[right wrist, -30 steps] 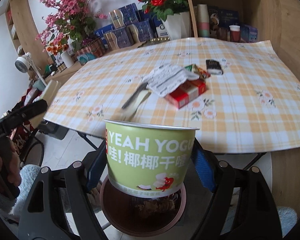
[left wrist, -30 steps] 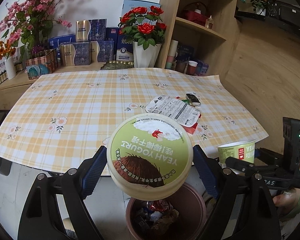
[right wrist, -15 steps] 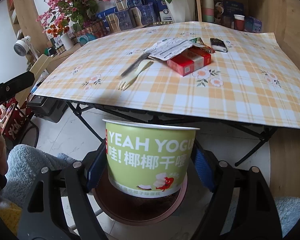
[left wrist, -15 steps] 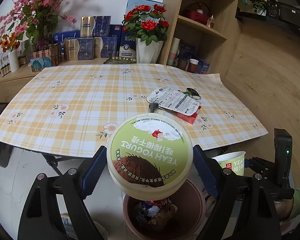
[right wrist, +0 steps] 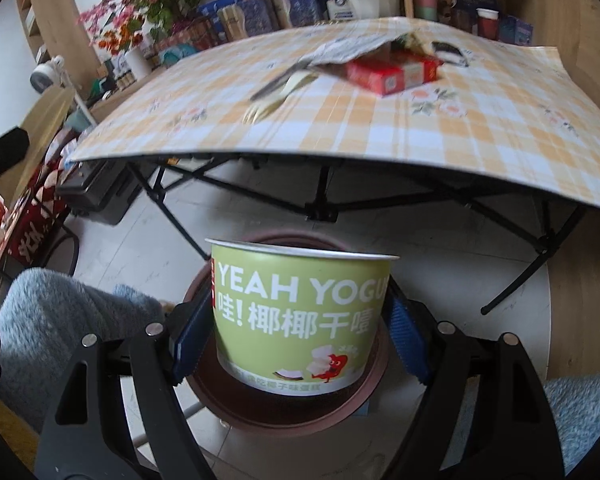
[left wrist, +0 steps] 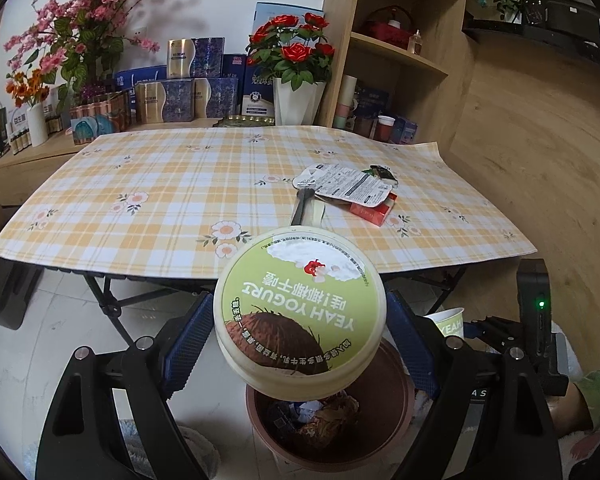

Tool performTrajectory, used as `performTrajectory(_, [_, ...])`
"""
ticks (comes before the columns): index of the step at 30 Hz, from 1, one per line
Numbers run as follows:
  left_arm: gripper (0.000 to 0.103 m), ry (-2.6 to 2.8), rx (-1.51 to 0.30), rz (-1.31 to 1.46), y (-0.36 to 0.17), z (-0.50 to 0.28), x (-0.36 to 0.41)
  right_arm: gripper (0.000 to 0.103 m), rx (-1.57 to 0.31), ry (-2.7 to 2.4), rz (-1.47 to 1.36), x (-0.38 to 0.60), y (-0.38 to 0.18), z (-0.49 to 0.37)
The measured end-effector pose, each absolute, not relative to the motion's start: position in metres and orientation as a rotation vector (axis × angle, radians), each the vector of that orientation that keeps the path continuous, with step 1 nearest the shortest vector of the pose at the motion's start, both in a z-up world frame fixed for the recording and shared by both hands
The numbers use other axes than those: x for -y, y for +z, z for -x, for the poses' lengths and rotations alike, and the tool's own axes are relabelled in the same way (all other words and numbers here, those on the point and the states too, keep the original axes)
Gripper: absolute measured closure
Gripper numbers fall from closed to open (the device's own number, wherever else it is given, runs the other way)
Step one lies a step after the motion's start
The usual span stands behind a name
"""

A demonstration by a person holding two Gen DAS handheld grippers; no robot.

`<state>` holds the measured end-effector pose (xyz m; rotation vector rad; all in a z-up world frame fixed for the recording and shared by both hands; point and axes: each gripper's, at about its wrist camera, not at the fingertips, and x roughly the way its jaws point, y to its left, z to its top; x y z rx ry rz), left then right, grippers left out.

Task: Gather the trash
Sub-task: 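Lower the yogurt lid and cup over the pink bin and open both tools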

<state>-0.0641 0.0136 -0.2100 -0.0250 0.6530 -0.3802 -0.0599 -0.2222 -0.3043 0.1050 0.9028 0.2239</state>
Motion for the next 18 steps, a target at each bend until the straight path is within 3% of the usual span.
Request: performTrajectory(18, [0.019, -0.379, -0.685, 0.003, -0.244, 0.071, -0.013, 0.024, -0.956, 0.253, -0.103, 0.199, -0.321, 0.047])
